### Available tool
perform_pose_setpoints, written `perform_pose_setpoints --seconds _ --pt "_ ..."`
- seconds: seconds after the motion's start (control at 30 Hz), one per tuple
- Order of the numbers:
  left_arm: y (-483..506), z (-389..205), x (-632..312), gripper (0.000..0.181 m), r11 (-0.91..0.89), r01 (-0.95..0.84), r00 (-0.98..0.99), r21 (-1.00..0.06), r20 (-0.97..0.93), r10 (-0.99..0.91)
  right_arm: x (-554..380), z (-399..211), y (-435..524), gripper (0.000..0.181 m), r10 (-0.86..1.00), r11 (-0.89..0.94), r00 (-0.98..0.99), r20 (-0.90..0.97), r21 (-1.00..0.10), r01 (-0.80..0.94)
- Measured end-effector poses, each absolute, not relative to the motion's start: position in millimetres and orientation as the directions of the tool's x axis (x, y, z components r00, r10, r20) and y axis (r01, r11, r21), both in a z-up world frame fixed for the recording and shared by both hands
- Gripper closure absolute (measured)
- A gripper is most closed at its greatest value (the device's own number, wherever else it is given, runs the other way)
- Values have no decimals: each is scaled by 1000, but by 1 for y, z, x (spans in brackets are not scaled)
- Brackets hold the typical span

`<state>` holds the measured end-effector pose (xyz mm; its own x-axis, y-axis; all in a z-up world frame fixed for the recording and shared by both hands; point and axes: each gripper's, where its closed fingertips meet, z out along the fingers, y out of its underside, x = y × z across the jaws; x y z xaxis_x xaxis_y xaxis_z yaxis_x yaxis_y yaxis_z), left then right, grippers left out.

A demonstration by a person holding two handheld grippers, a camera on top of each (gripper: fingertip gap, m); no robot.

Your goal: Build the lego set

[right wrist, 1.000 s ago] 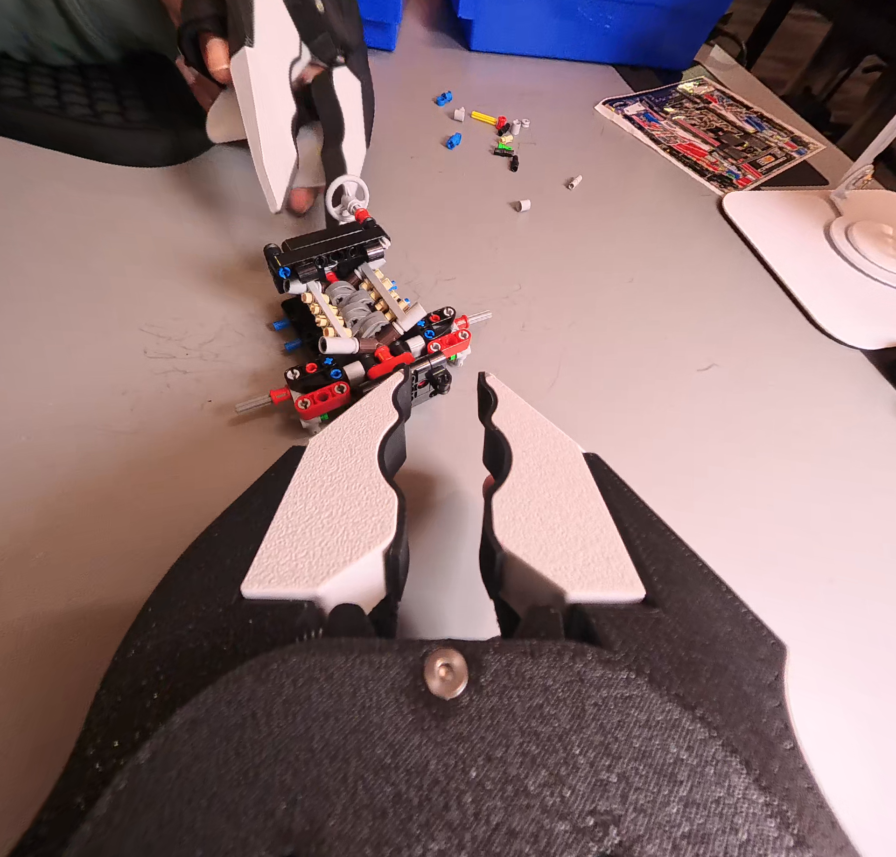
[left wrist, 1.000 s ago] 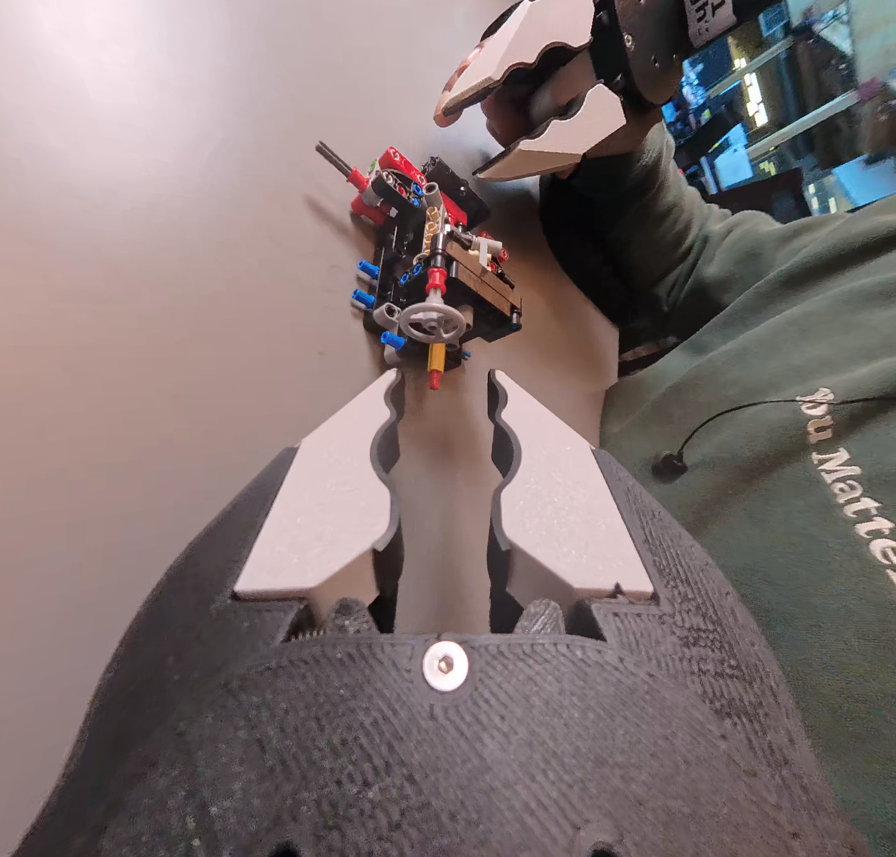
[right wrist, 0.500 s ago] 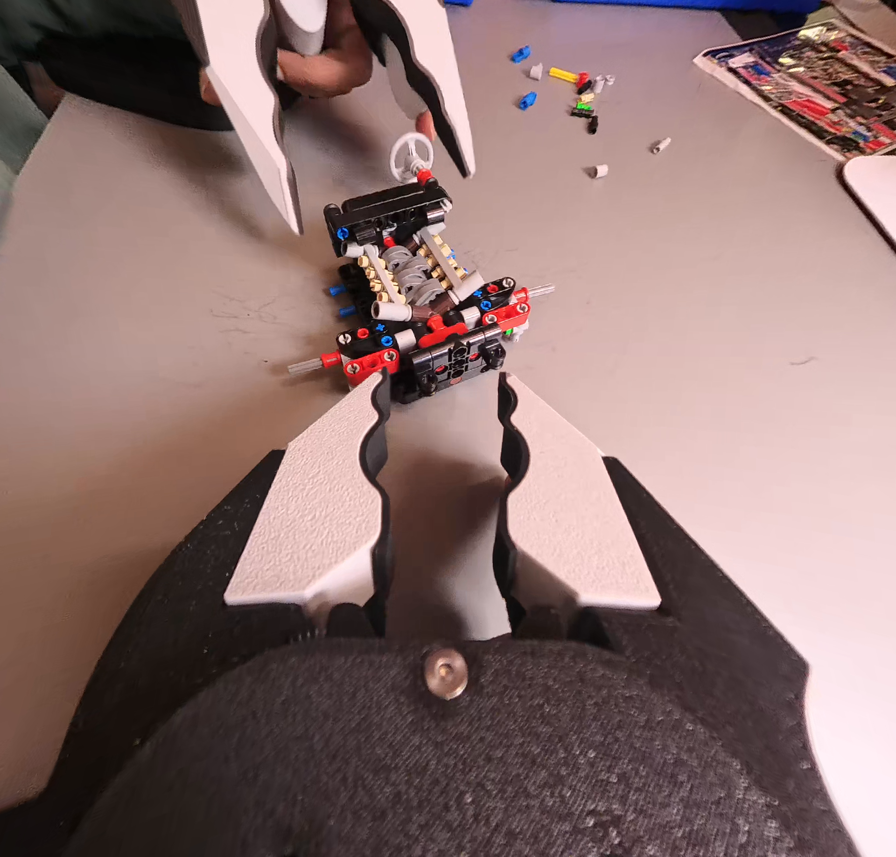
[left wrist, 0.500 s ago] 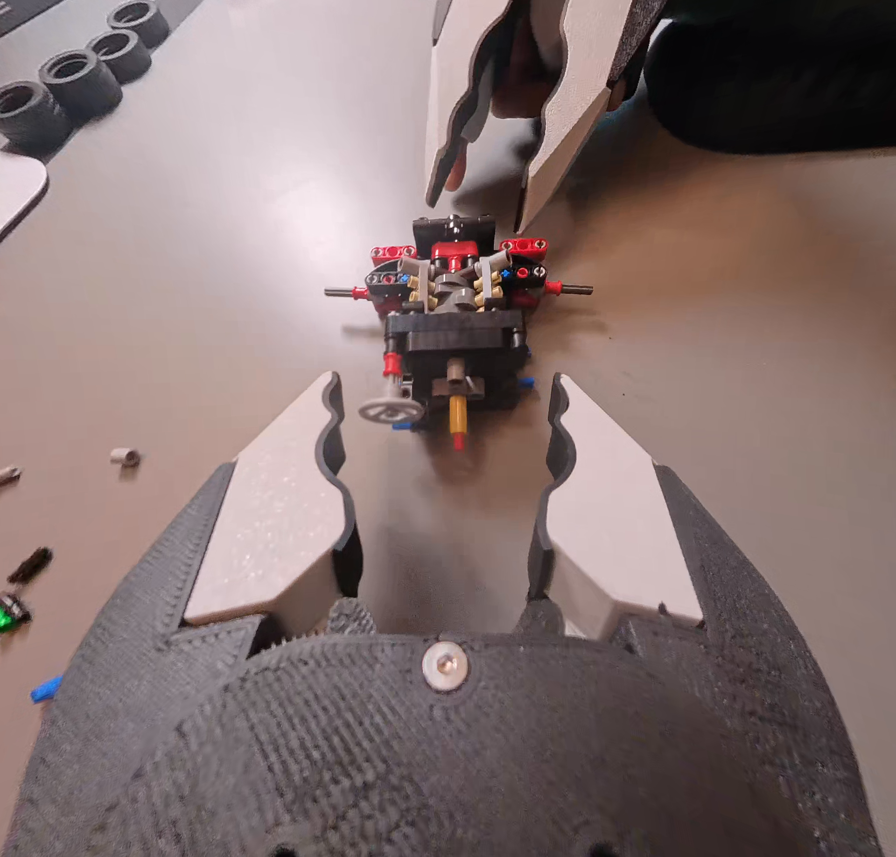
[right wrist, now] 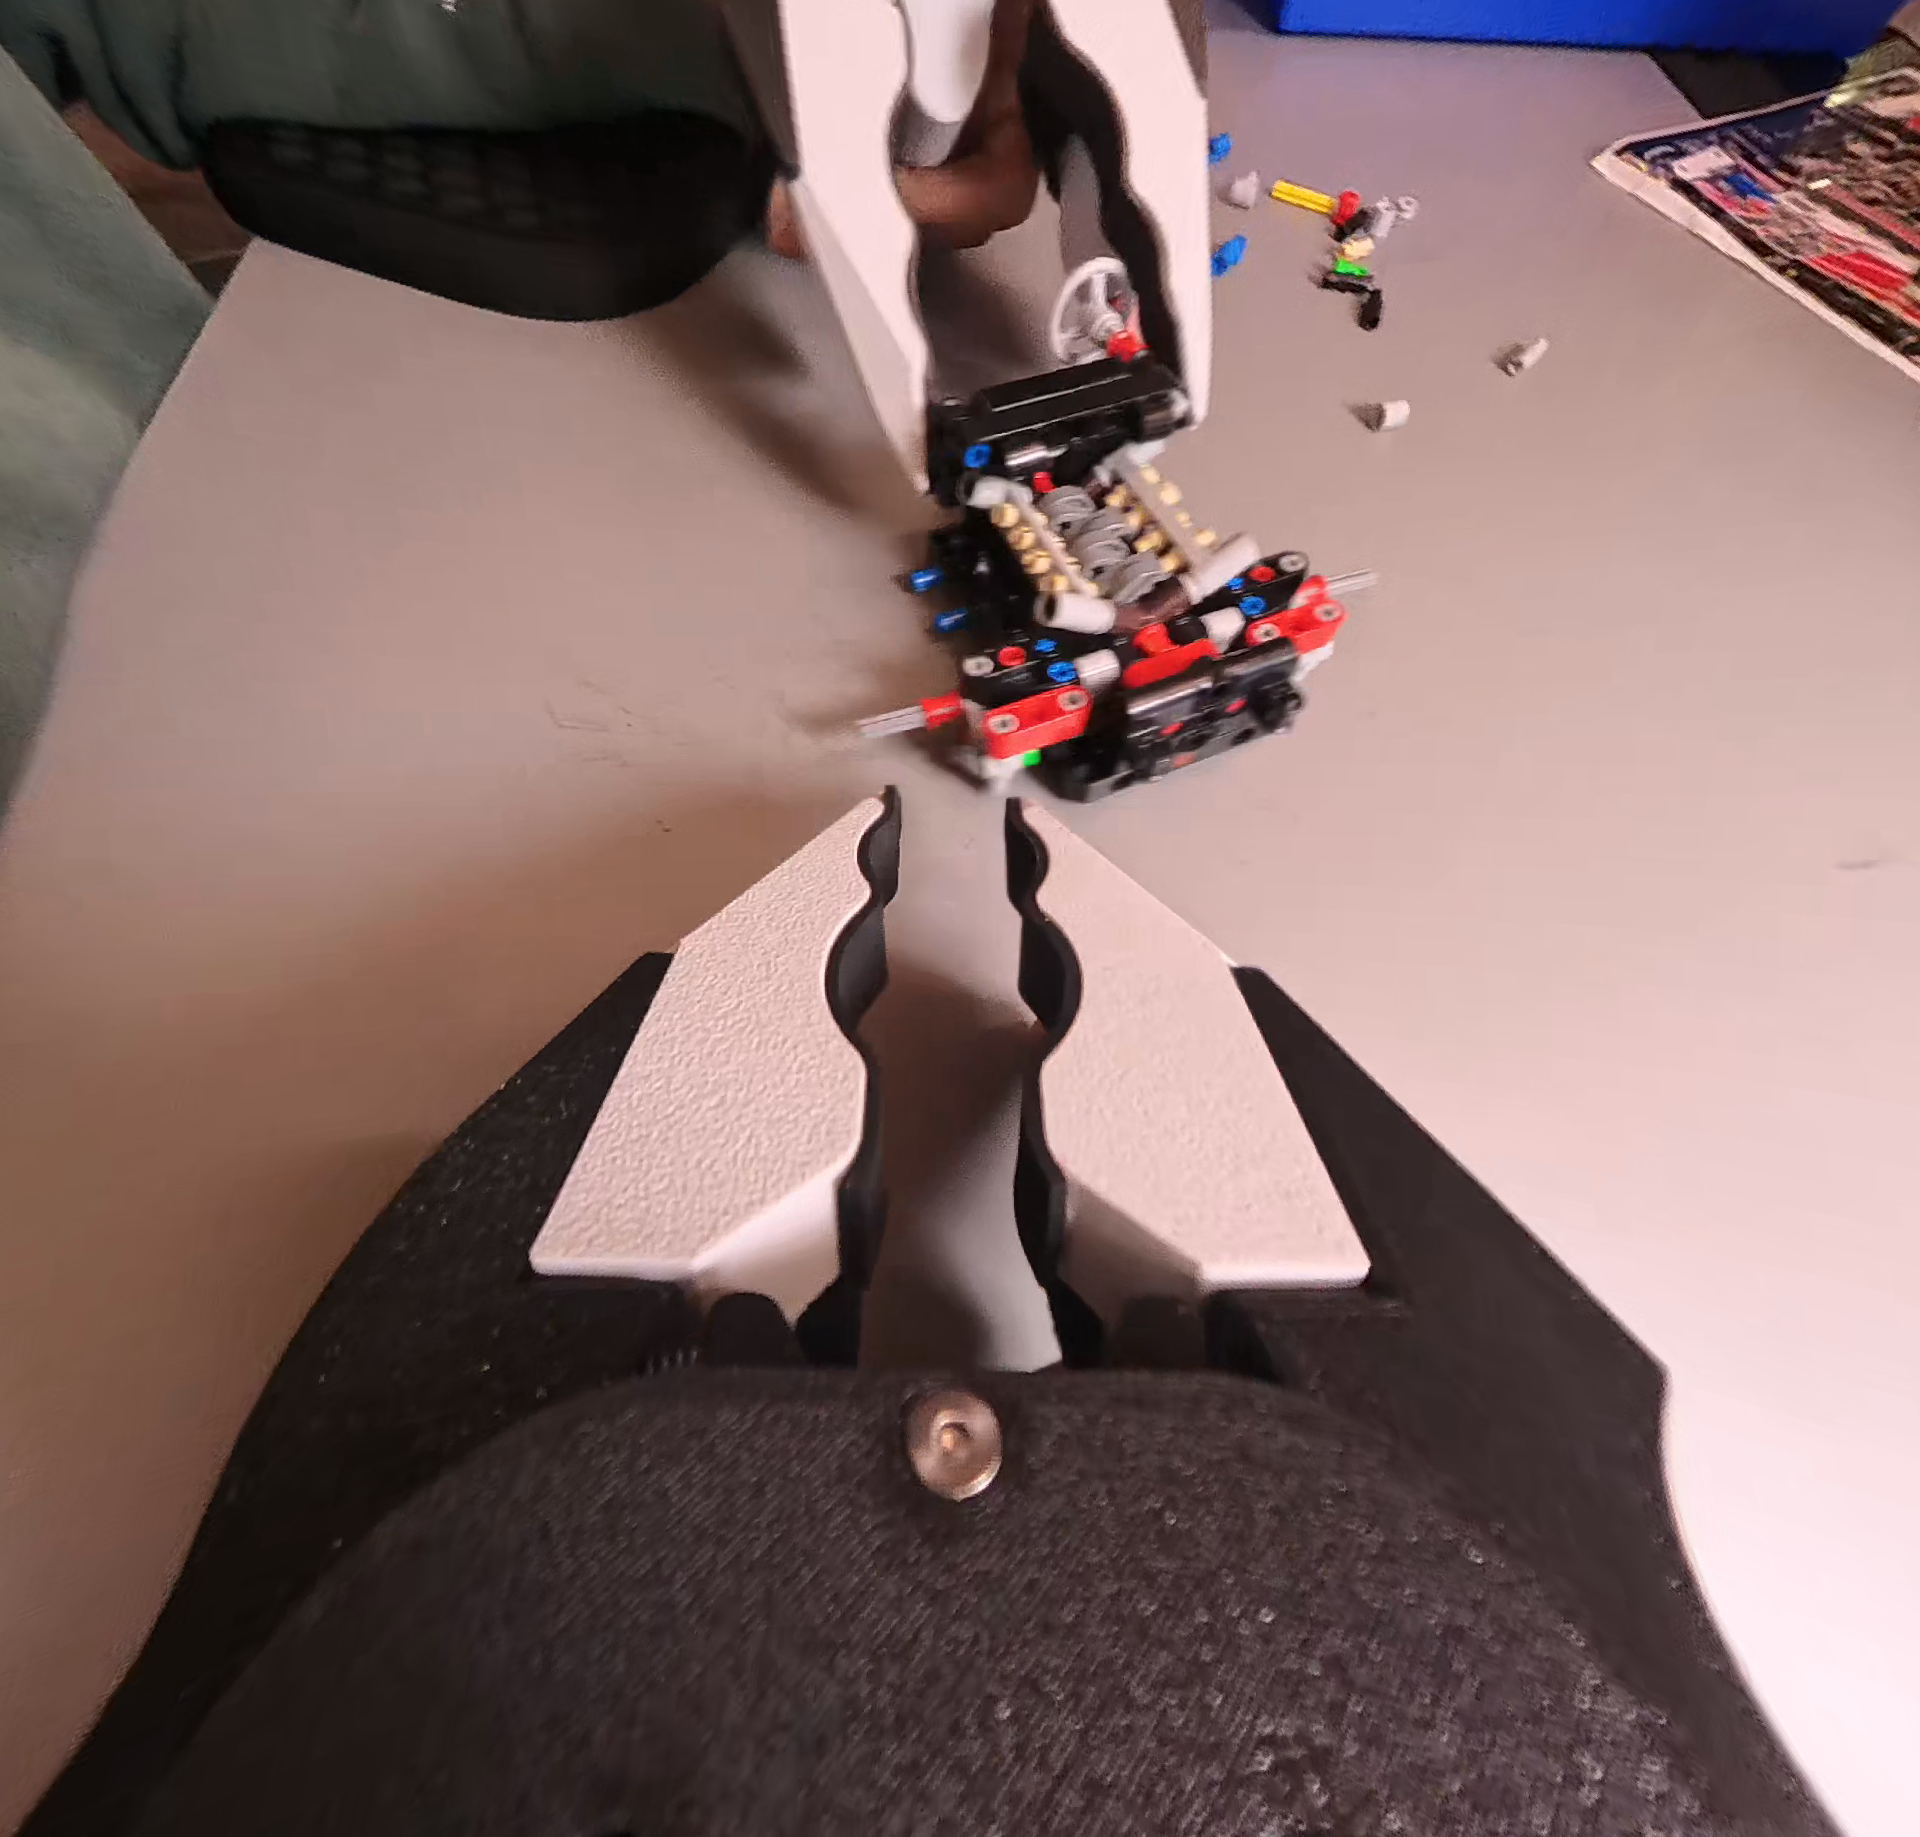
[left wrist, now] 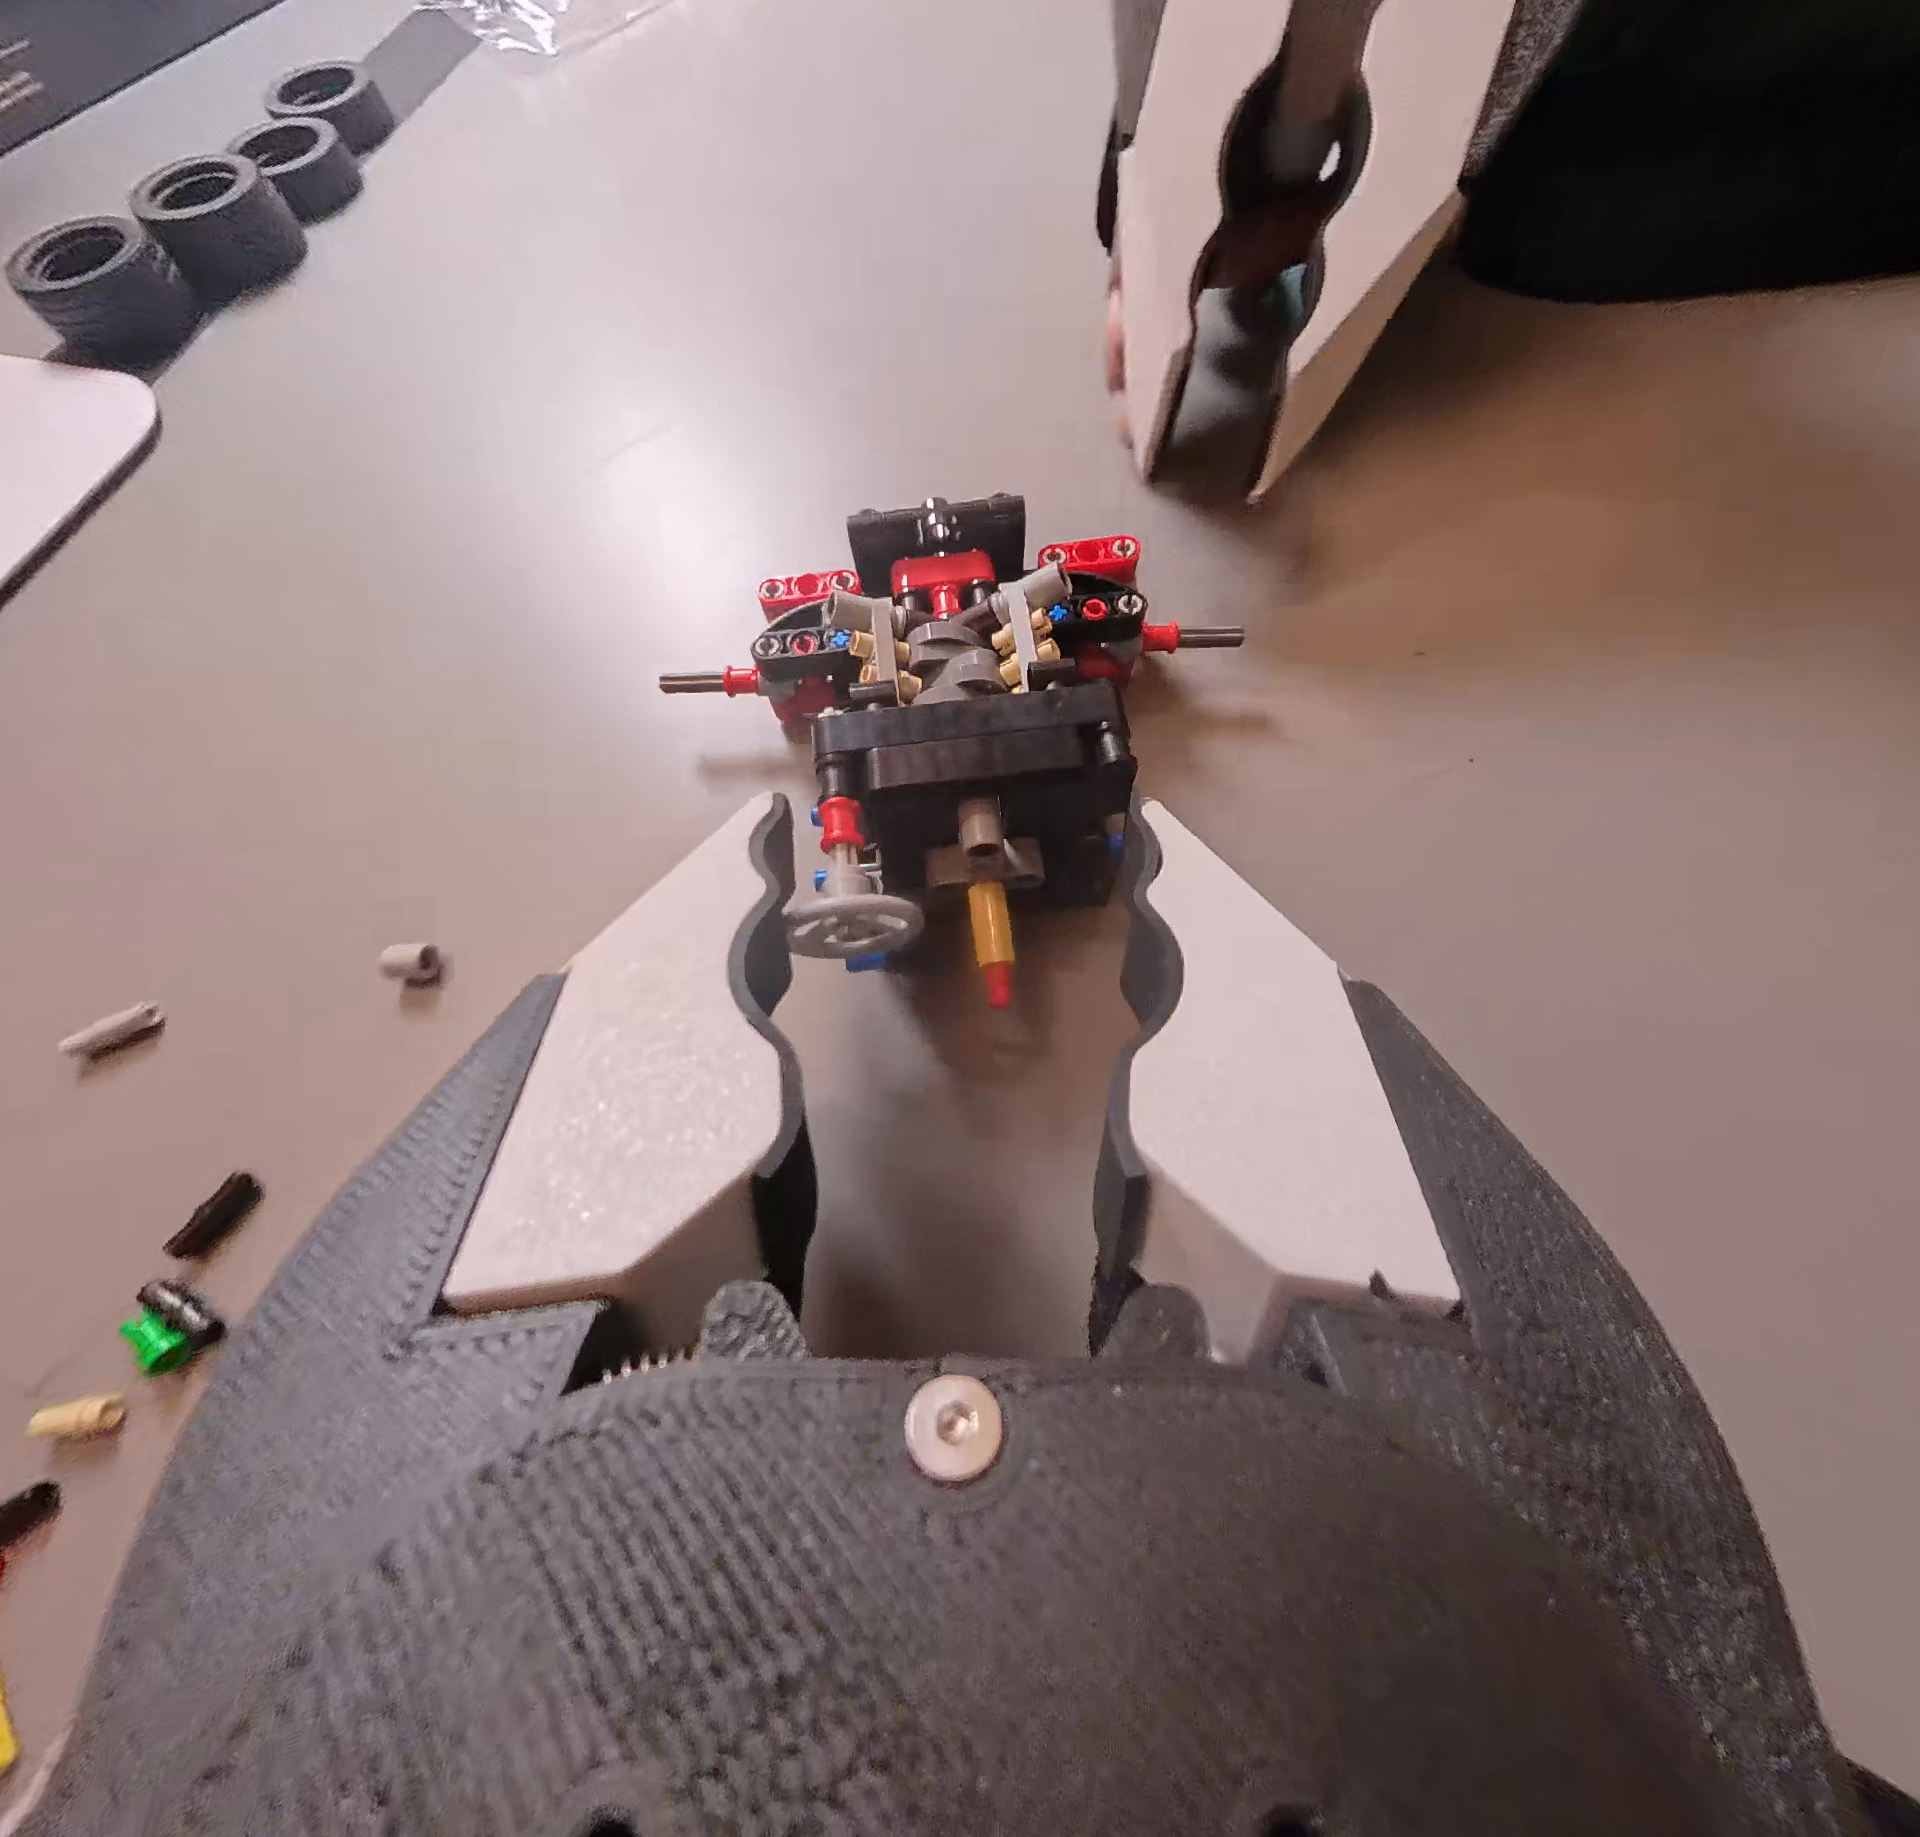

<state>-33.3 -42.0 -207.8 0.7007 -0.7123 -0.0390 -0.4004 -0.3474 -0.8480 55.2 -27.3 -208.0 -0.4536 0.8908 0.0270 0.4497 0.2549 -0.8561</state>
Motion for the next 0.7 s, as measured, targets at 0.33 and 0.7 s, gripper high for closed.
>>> perform_pose_setpoints --seconds 0.33,0.7 --pt "-49 -200 -38 149 -350 -328 691 -878 29 -722 33 -207 5 153 949 237 -298 104 -859 454" --pt "-46 -196 -35 137 -331 -340 705 -881 -5 -710 12 -213 3 164 971 -16 -181 -157 -797 604"
